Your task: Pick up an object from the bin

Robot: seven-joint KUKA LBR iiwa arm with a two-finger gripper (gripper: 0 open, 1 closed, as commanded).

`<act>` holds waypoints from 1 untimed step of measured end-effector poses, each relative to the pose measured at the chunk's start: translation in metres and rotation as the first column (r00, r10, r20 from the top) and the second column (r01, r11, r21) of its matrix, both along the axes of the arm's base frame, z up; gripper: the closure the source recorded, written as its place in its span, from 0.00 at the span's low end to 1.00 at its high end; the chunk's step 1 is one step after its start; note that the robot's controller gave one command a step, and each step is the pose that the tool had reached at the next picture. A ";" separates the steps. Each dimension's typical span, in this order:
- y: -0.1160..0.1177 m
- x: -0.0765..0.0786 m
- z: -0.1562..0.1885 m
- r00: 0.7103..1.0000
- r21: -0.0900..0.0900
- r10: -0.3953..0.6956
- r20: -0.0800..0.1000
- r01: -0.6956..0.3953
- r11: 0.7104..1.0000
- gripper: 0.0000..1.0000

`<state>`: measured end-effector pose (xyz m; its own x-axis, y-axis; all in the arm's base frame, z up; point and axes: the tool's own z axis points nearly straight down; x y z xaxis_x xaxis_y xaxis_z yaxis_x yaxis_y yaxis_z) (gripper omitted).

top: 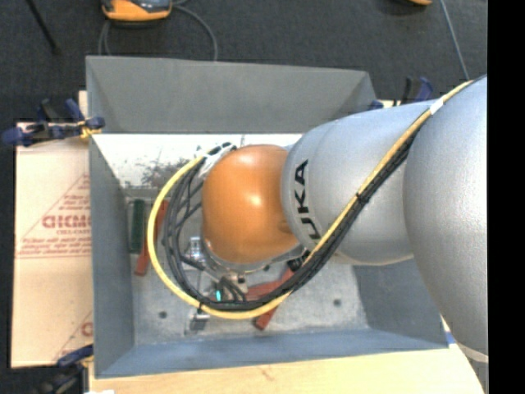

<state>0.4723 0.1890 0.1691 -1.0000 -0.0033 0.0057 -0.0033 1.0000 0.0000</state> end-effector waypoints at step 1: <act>-0.001 0.002 0.003 1.000 0.001 -0.003 0.007 0.003 1.000 0.00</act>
Offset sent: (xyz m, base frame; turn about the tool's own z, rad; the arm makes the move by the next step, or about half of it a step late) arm 0.0423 -0.0726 -0.0685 -0.1857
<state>0.4744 0.1883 0.1723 -1.0000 -0.0002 -0.0009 -0.0002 1.0000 0.0014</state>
